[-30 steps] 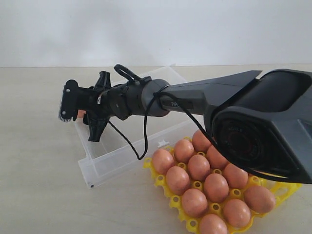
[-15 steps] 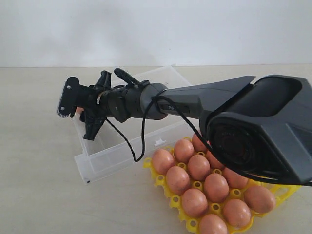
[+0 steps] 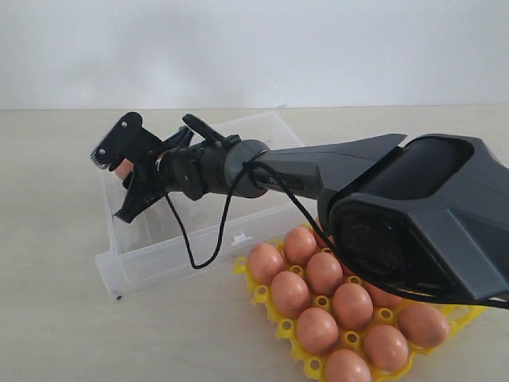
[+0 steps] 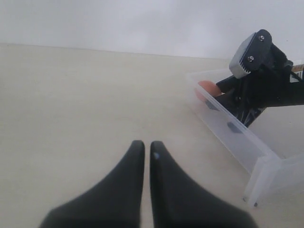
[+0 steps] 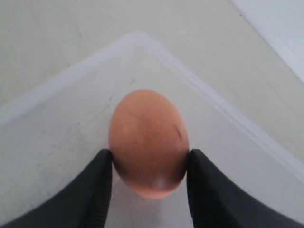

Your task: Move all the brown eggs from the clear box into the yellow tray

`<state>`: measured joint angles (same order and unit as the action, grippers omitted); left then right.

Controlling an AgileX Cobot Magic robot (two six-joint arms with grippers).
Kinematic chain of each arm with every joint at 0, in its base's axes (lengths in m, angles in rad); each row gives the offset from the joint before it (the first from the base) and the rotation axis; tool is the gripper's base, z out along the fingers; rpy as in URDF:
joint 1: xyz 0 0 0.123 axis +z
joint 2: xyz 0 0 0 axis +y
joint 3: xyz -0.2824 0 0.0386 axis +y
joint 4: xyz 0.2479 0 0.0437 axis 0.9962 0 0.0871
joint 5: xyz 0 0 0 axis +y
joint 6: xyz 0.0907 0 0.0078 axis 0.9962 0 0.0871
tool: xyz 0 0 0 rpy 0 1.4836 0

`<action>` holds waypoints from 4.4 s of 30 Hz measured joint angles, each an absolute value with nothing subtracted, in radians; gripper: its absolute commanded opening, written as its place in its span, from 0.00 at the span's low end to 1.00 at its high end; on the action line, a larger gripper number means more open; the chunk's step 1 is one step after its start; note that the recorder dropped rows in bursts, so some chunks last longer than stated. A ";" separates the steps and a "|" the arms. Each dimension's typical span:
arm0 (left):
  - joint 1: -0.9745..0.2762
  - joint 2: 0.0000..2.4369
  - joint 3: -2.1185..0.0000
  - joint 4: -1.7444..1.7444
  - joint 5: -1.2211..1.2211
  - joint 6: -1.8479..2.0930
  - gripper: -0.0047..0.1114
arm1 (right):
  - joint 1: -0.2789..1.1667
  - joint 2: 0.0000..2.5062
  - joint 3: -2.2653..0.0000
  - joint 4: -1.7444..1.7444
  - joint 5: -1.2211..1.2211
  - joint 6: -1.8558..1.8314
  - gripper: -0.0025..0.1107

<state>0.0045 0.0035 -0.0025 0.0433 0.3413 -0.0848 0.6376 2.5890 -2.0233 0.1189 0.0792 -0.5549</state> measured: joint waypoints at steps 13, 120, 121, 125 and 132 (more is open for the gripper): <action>0.005 0.003 -0.003 0.043 0.341 -0.085 0.08 | 0.646 2.513 -2.023 0.123 0.271 -0.402 0.02; 0.005 0.003 -0.003 0.043 0.341 -0.085 0.08 | 0.639 2.574 -2.031 0.172 0.095 0.112 0.55; 0.005 0.003 -0.003 0.043 0.341 -0.085 0.08 | 0.639 2.572 -2.031 0.172 0.086 0.078 0.55; 0.005 0.003 -0.003 0.043 0.341 -0.085 0.08 | 0.647 2.574 -2.031 0.172 0.120 -0.110 0.55; 0.005 0.003 -0.003 0.043 0.341 -0.085 0.08 | 0.680 2.574 -2.031 0.178 0.028 0.021 0.55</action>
